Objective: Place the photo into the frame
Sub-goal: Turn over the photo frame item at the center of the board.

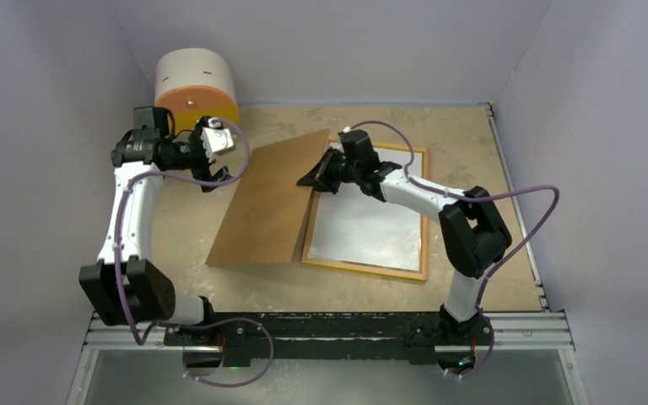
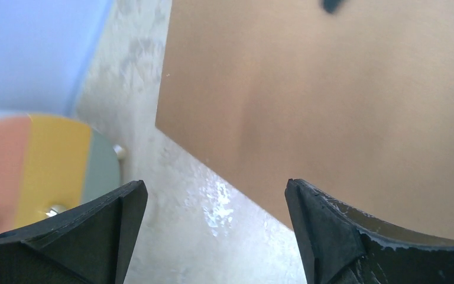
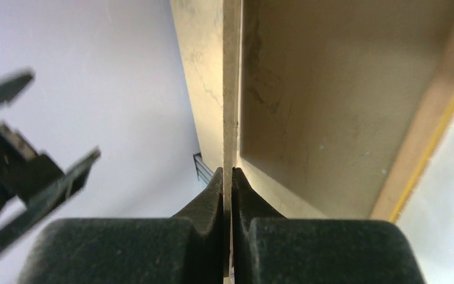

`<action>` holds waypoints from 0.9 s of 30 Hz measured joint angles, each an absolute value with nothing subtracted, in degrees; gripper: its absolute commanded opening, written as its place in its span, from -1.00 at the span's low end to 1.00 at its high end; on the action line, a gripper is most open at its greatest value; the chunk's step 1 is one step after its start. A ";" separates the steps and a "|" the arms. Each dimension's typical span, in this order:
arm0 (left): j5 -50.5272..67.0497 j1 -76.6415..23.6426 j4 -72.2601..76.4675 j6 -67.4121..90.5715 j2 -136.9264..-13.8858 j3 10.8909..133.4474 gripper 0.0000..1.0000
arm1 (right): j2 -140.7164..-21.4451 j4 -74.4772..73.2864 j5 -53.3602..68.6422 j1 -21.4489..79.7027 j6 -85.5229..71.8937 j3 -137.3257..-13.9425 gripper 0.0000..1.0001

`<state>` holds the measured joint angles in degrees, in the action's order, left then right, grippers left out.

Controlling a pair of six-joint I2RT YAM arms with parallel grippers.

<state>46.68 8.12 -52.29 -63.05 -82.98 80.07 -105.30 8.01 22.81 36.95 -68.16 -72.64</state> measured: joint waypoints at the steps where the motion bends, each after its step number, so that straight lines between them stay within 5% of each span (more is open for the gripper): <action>1: 47.53 7.92 -53.36 -64.88 -81.32 80.29 0.88 | -104.60 7.18 23.09 35.57 -68.60 -72.69 -1.00; 13: 50.85 -3.44 -64.45 -80.25 -55.90 73.12 0.98 | -98.80 13.98 24.62 28.03 -82.72 -71.26 -1.00; 27: 50.72 -6.17 -60.38 -96.42 -48.25 64.18 0.72 | -96.40 23.81 24.91 28.91 -95.37 -66.59 -1.00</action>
<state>50.72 -6.17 -60.38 -96.42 -48.25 64.18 -96.40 23.81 24.91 28.91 -95.37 -66.59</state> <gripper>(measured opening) 0.901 0.019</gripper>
